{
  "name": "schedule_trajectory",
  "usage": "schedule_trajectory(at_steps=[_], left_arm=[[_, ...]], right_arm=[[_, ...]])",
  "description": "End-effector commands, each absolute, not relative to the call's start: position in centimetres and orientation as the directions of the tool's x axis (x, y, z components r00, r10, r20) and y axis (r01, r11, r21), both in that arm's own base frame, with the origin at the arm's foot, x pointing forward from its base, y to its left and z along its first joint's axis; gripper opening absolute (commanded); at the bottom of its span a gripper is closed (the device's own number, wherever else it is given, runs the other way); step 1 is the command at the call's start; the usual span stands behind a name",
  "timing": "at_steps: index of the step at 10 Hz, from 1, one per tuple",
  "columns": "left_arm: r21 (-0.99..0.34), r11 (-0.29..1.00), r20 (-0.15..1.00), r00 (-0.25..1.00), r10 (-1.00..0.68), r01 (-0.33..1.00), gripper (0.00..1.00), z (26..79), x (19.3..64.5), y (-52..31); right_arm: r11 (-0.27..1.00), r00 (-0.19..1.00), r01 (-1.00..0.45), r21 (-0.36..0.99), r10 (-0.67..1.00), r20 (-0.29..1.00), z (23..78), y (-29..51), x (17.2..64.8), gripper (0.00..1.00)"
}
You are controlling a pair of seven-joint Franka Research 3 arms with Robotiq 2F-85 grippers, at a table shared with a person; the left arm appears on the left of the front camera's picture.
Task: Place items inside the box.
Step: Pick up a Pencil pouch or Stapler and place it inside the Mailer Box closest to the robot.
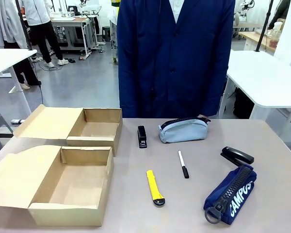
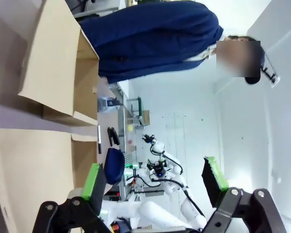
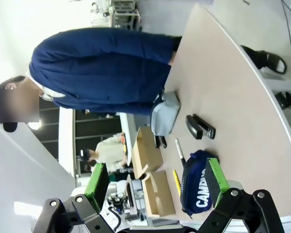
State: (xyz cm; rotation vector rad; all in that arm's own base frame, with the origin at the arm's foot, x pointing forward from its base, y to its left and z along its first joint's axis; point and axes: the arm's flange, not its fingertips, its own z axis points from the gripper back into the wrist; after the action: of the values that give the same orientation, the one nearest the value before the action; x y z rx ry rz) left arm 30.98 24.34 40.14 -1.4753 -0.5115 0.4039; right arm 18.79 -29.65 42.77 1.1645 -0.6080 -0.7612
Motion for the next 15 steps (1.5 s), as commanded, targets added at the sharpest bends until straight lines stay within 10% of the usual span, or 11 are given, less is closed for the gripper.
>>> schedule_trajectory(at_steps=[1, 5, 7, 10, 15], left_arm=[[-0.987, 0.126, 0.15, 0.852, 0.502, 0.099, 1.0, 41.9, 30.1, 24.6], [-0.987, 0.126, 0.15, 0.852, 0.502, 0.099, 1.0, 41.9, 30.1, 24.6], [-0.987, 0.126, 0.15, 0.852, 0.502, 0.099, 1.0, 41.9, 30.1, 24.6], [-0.987, 0.126, 0.15, 0.852, 0.502, 0.099, 1.0, 41.9, 30.1, 24.6], [-0.987, 0.126, 0.15, 0.852, 0.502, 0.099, 1.0, 41.9, 30.1, 24.6]], right_arm=[[0.239, 0.646, 0.187, 0.953, -0.76, 0.064, 44.0, -28.9, 18.9, 1.0], [0.233, 0.654, 0.223, 0.947, -0.756, 0.032, 43.8, -28.4, 19.2, 1.0], [0.508, 0.845, 0.077, 0.858, -0.489, 0.214, 44.3, -23.9, 22.8, 1.0], [0.584, 0.923, 0.041, 0.811, -0.333, 0.194, 43.5, -20.1, 26.4, 1.0], [0.563, 0.86, 0.054, 0.825, -0.446, 0.248, 41.6, -30.2, 14.5, 1.0]])
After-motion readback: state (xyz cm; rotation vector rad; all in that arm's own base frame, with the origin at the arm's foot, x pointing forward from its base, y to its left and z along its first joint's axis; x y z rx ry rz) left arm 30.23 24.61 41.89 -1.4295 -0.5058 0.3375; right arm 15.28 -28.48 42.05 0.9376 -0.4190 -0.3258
